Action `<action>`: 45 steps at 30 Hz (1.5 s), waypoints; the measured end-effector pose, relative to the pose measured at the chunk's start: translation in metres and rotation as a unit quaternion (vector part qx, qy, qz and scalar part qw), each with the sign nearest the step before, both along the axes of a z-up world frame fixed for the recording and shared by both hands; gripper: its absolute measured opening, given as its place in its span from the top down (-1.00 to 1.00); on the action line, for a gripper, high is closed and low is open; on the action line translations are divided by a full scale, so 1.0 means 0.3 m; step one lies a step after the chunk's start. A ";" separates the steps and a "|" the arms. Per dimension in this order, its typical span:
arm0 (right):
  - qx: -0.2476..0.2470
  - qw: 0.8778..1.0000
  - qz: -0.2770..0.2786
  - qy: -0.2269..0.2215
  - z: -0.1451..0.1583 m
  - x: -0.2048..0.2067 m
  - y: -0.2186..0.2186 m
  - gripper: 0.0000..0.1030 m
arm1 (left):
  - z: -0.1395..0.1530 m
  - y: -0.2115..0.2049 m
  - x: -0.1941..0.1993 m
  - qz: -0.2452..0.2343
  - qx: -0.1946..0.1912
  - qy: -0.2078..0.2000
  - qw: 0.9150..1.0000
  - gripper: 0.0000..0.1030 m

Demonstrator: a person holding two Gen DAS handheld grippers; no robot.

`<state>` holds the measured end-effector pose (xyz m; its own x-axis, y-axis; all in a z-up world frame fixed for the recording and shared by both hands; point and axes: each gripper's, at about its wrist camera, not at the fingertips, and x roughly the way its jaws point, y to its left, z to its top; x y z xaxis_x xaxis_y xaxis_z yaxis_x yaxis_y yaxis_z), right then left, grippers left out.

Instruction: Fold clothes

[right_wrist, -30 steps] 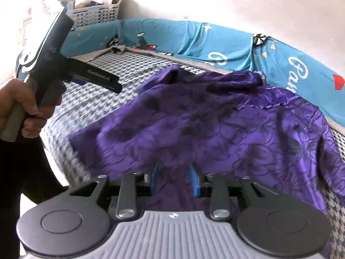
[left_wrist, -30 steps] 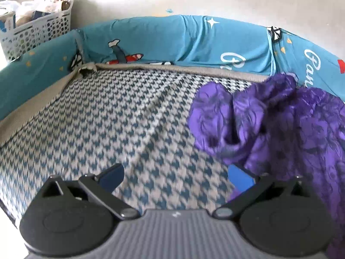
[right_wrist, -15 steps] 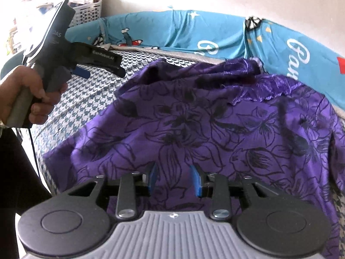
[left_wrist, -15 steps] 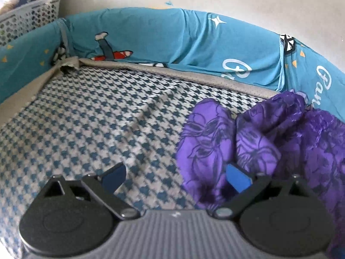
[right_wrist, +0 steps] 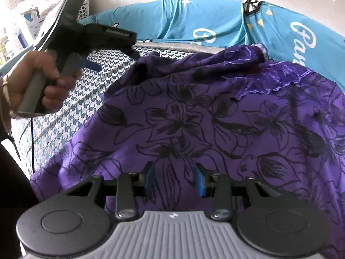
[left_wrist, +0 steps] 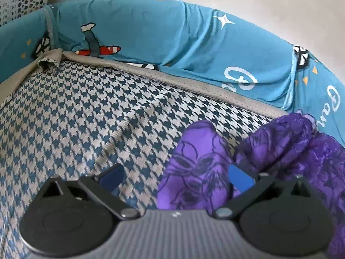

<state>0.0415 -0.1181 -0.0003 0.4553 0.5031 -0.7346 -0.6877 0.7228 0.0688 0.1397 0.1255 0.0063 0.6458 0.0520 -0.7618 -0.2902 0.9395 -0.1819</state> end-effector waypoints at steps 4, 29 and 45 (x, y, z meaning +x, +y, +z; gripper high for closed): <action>0.000 1.000 0.000 0.005 -0.008 0.016 0.016 0.25 | -0.033 0.003 0.045 0.000 -0.018 0.016 1.000 -1.00; -0.001 1.000 -0.012 0.026 -0.036 0.062 0.060 0.23 | -0.040 0.006 0.057 0.035 -0.002 0.003 0.999 0.65; 0.005 1.000 -0.022 0.021 -0.033 0.071 0.102 0.23 | 0.139 0.369 -0.076 0.235 0.130 -0.068 0.961 0.74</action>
<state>0.0629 -0.0875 -0.0103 0.4458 0.4898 -0.7492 -0.6510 0.7519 0.1042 0.1168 0.2363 0.0479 0.5970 0.5395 -0.5938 -0.6834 0.7296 -0.0241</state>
